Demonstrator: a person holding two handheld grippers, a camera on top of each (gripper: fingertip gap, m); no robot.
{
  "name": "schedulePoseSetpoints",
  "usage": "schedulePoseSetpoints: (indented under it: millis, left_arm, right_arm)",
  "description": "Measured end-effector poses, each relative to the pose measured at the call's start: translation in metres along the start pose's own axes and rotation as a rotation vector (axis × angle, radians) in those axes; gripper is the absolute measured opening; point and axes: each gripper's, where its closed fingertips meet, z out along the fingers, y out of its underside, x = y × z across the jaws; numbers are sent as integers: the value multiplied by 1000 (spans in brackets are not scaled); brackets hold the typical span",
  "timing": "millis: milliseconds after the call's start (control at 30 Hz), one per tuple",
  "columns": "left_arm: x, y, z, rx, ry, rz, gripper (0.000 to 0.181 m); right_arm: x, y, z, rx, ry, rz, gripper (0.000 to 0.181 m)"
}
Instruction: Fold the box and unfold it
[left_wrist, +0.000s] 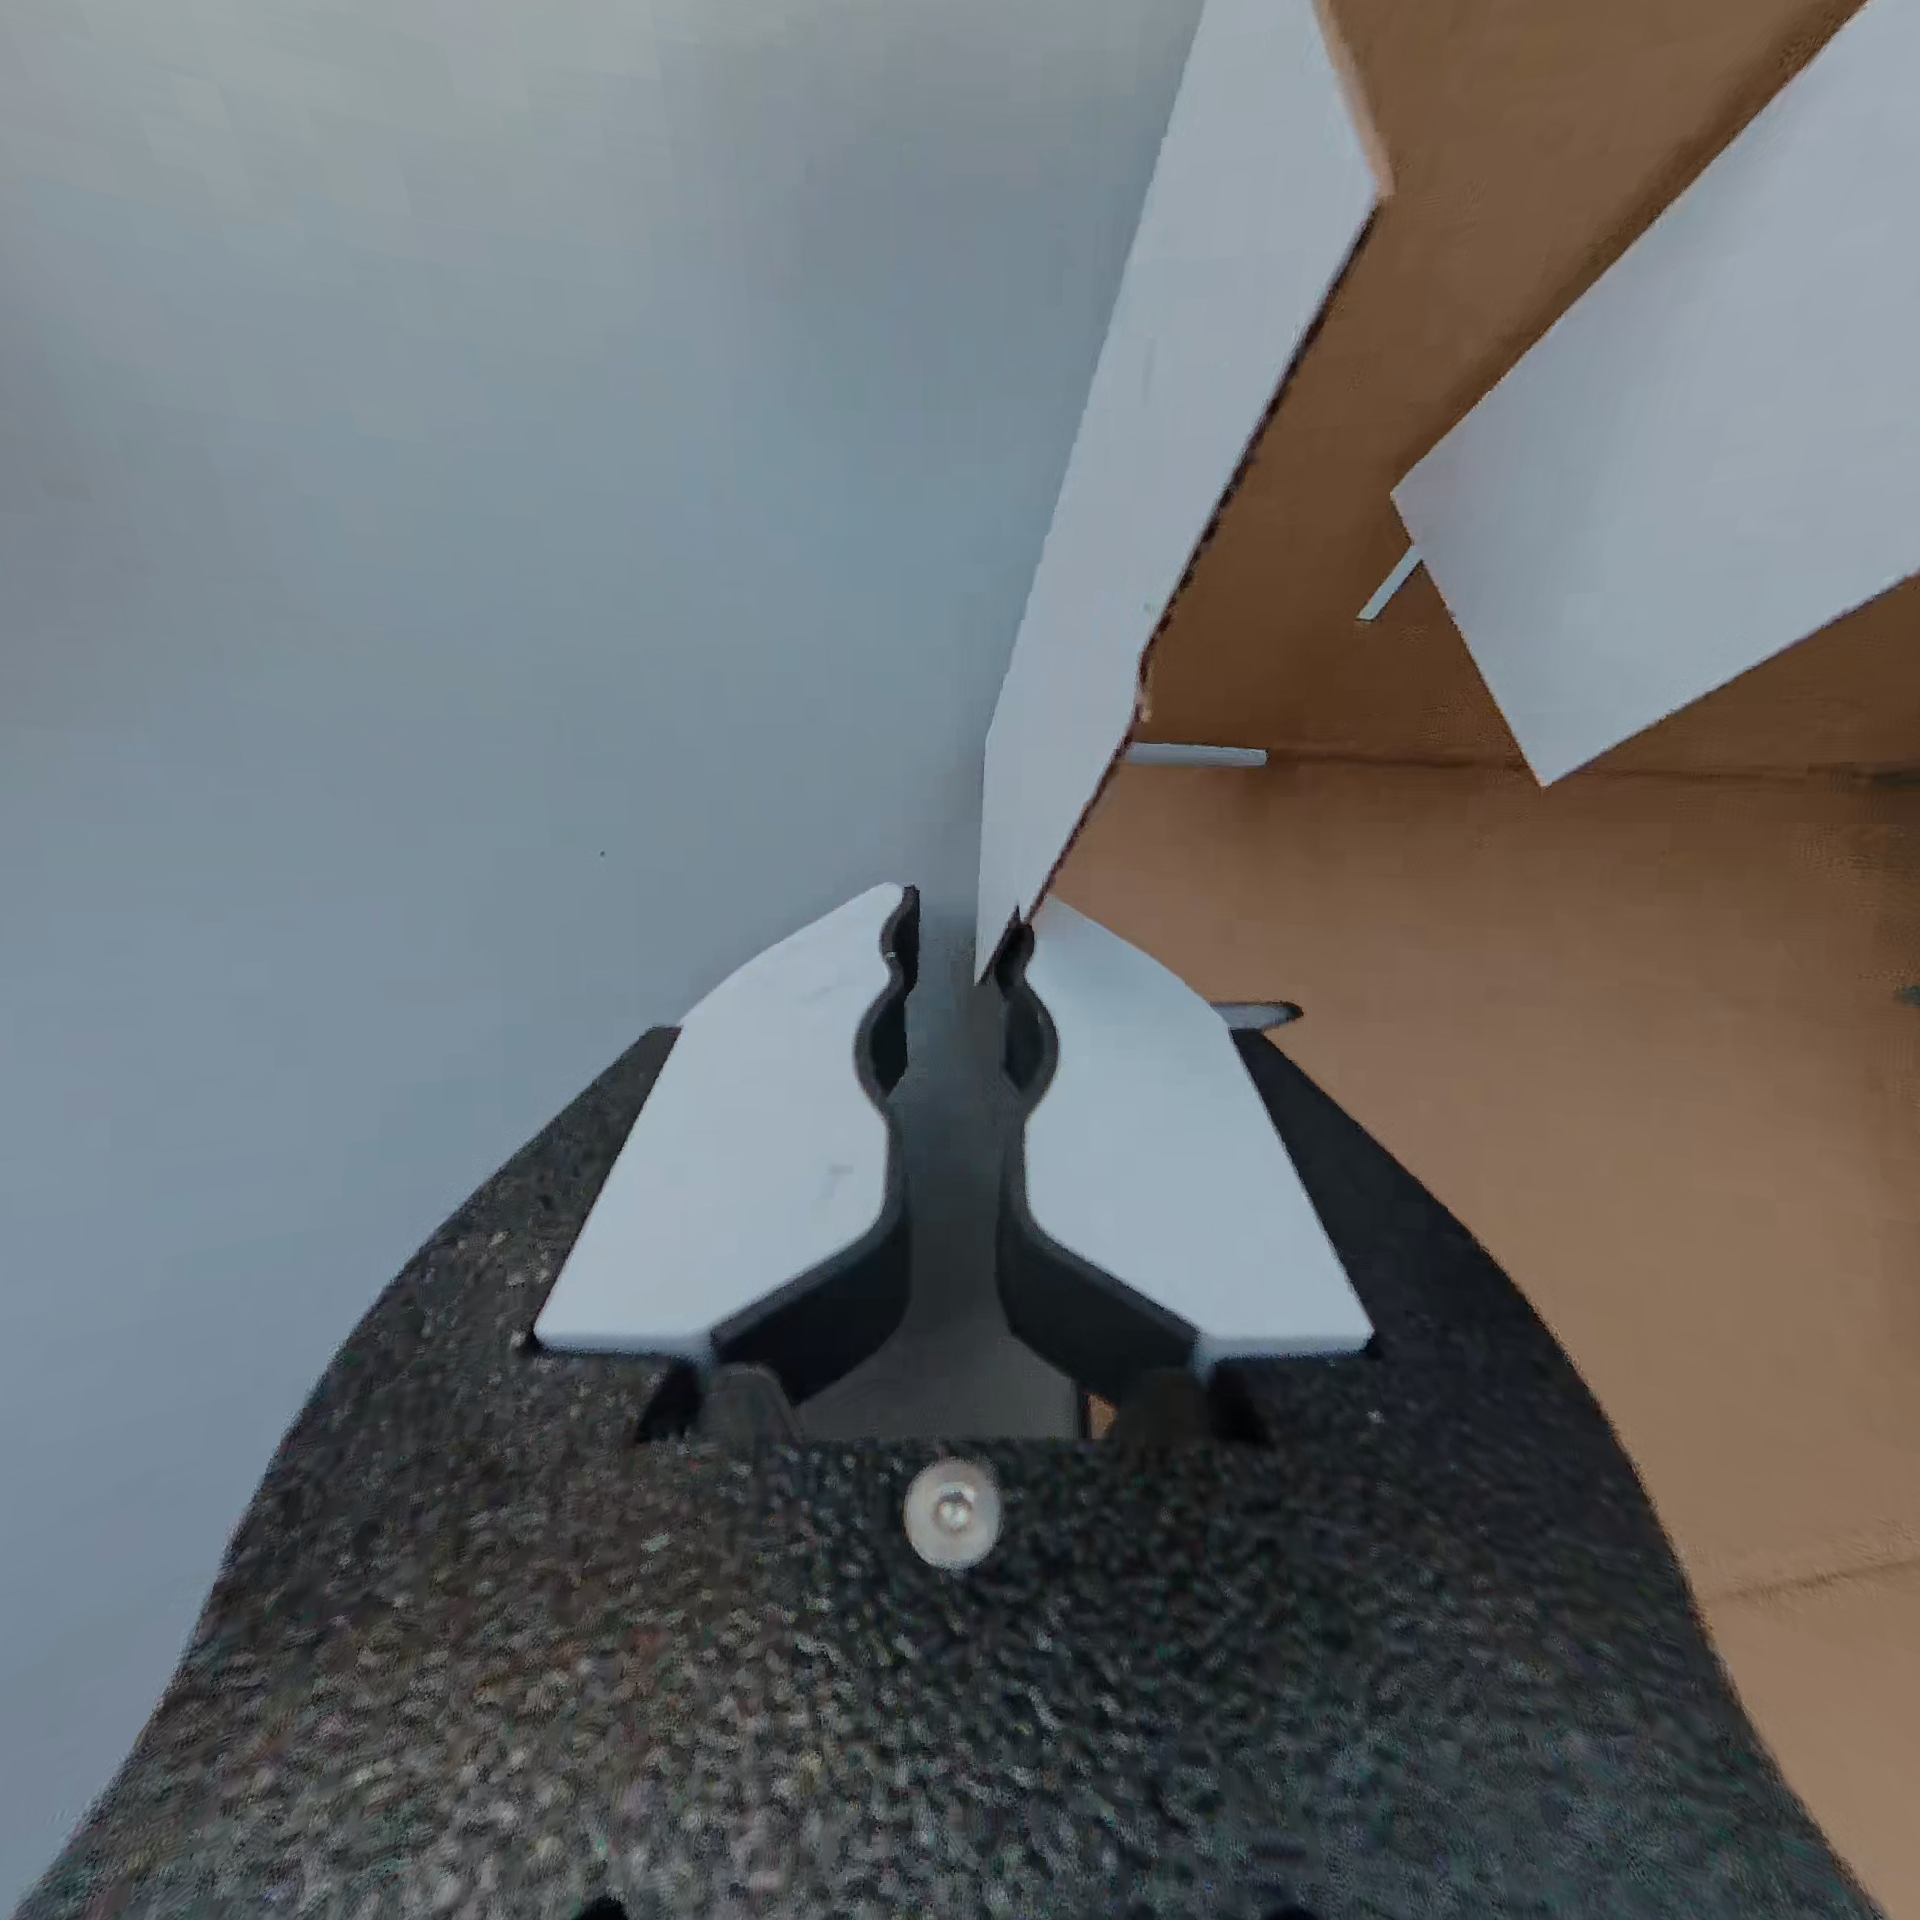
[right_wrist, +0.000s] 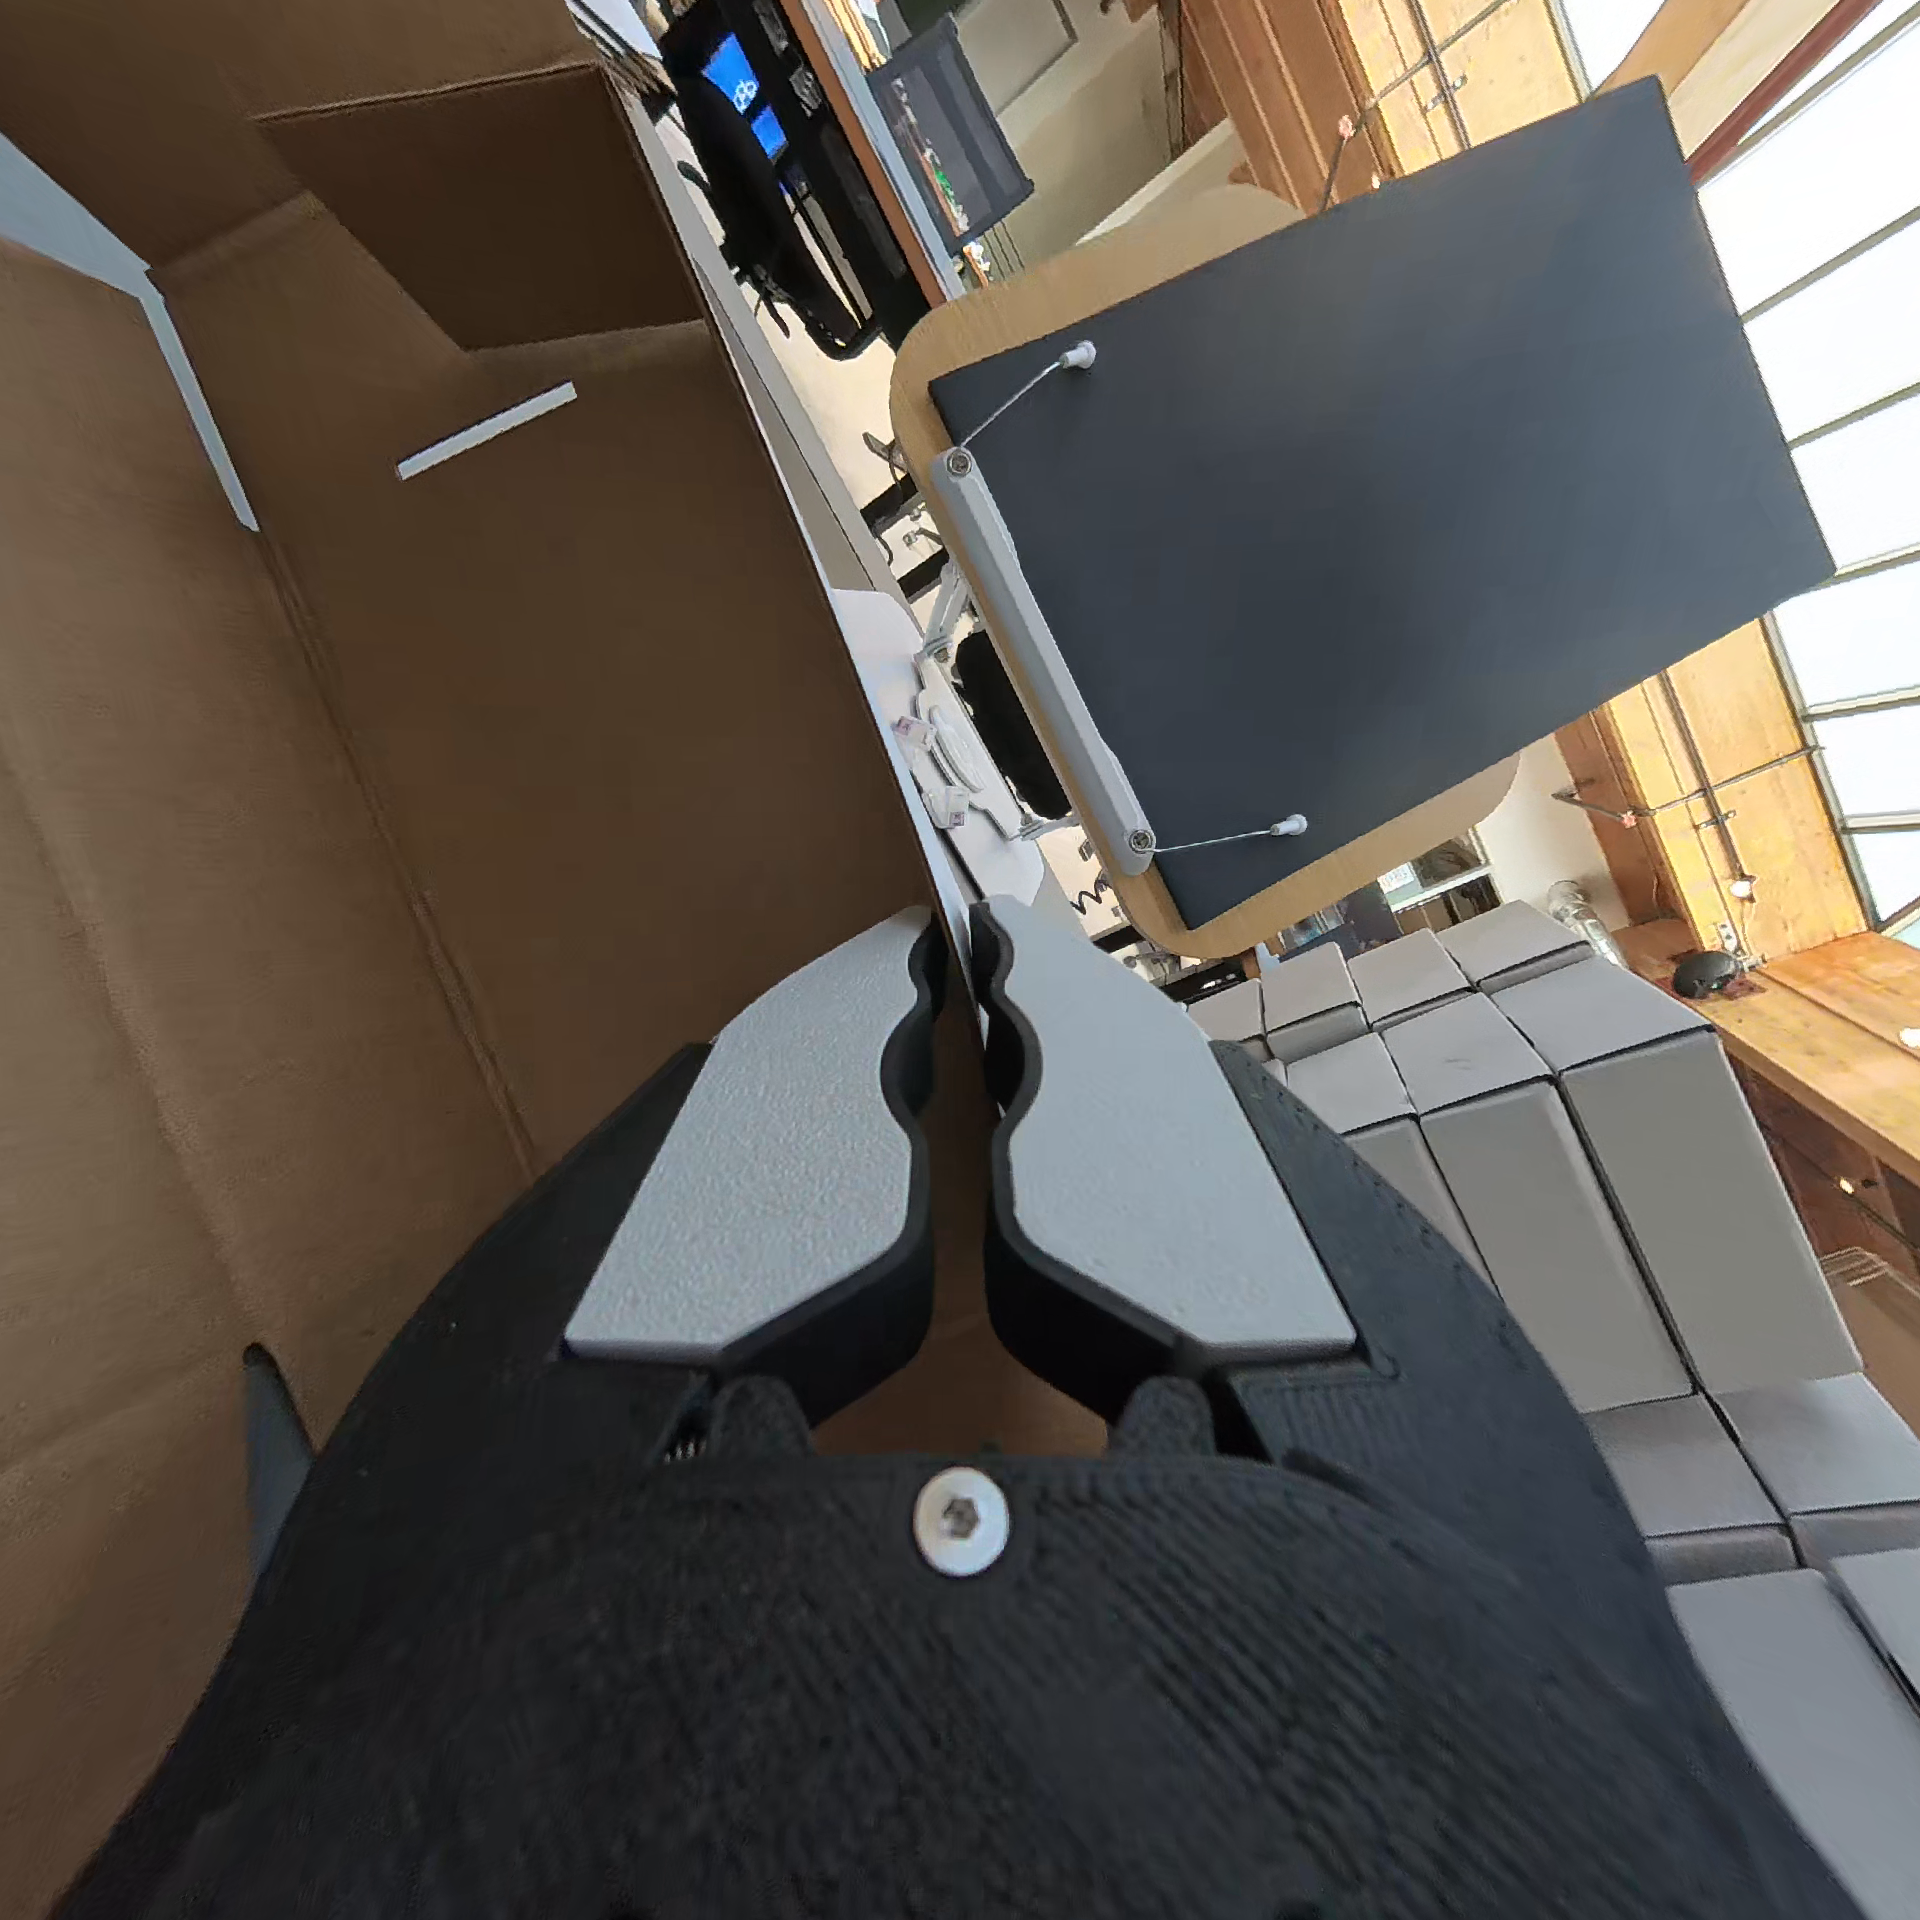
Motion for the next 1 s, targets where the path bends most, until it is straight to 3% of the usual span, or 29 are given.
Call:
schedulePoseSetpoints:
  millis: [467,700,833,1000]
  left_arm:
    - [26,-10,-25,99,554,-479,2]
    - [27,-3,-23,66,559,-470,0]
    - [34,-14,-31,118,608,-472,0]
    - [37,-20,-37,180,559,-421,0]
  right_arm:
    - [14,17,2,-3,13,154,5]
    - [14,16,1,4,15,157,5]
    - [12,15,1,-2,9,195,5]
    - [13,20,2,-54,45,198,5]
